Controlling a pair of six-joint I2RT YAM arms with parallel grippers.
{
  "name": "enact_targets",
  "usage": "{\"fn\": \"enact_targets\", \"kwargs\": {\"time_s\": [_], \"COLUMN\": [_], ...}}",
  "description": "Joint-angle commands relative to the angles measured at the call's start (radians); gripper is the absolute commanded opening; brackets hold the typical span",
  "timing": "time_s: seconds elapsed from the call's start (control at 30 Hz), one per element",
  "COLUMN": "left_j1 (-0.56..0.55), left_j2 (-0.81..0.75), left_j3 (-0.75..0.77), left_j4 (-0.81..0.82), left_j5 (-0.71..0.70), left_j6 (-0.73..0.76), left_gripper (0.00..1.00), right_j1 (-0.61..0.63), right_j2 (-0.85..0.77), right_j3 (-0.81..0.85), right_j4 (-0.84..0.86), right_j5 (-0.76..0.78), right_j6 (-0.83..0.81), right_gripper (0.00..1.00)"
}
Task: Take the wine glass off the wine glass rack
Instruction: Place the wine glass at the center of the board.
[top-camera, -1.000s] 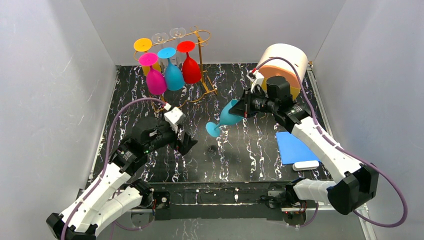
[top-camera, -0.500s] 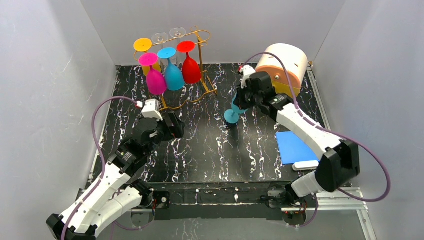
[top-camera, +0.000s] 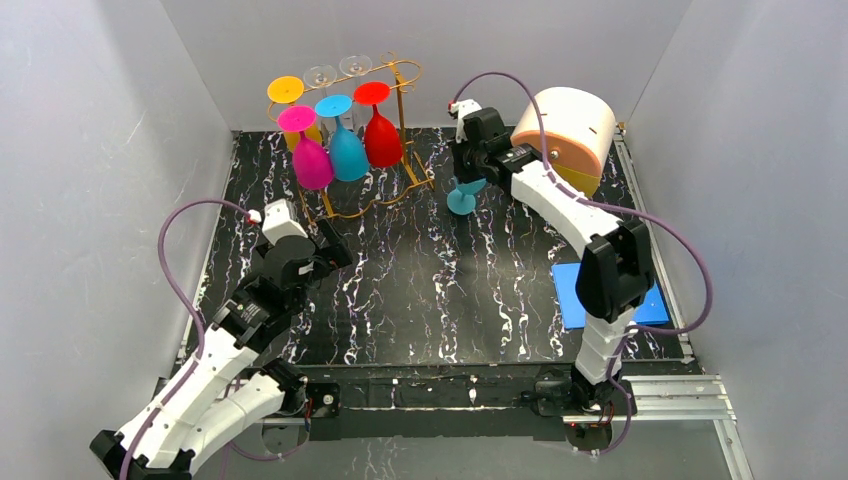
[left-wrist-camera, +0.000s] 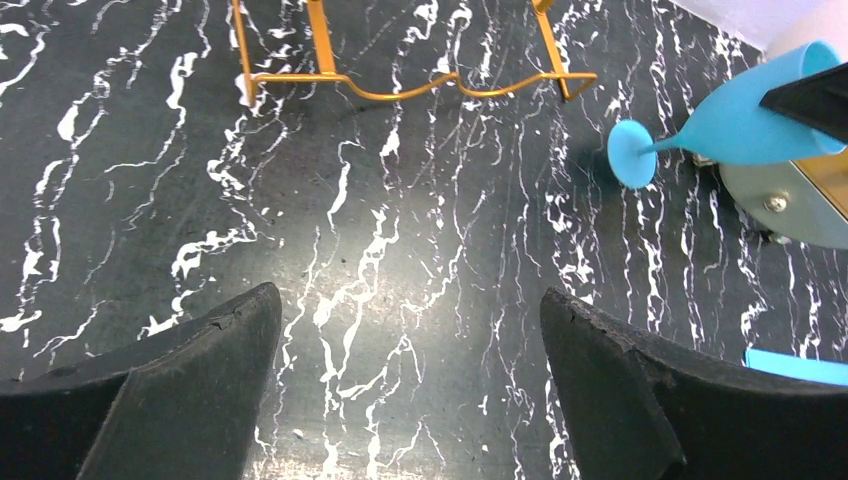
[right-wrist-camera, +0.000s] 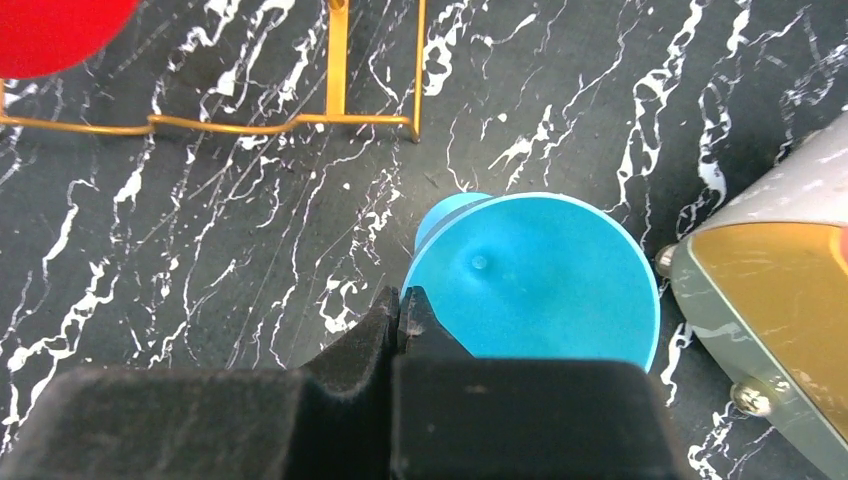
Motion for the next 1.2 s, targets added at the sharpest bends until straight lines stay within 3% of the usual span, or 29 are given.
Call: {"fn": "enact_targets", "kwargs": {"time_s": [0.0,0.23,0.6,0.87,0.97,1.03,1.17], "left_j1": [0.000,-0.001,0.000,0.000,0.000,0.000,-0.001], "left_j2": [-0.032,-0.059,0.004,0.001,0.011,0.018,0.032], "left_j3": [0.029,0.030,0.070,0.077,0.092,0.095,0.110], "left_j4": [-0.047,-0.046,-0.047,0.006,-0.025,-0.039,-0.066], "left_j5": [-0.145,-0.224,-0.225,-0.110,-0.118,-0.128,-0.133], "left_j6": [-0.045,0.003,0.101,0.180,0.171,0.157,0.126], "left_gripper": [0.98,0.98,0.98,0.98,0.98,0.98,0.98], "right_j1": [0.020,0.063,0.068,0.068,0.068,0.069,0.068], "right_j2": [0.054,0.085,0.157,0.190,0.186,0.189,0.216], "right_j3": [0.103,0.112,0.200,0.297,0.312,0.330,0.386], "right_j4": [-0.089,-0.133,-0.199,-0.286,-0.287,-0.292,-0.341], "right_j5": [0.008,0.008,0.049,0.058,0.050,0.030,0.022], "right_j6": [-0.008,-0.022,-0.002,-0.001,0.010,0.006,0.001], "right_gripper": [0.01,0.01,0.01,0.11,0.23,0.25,0.37]}}
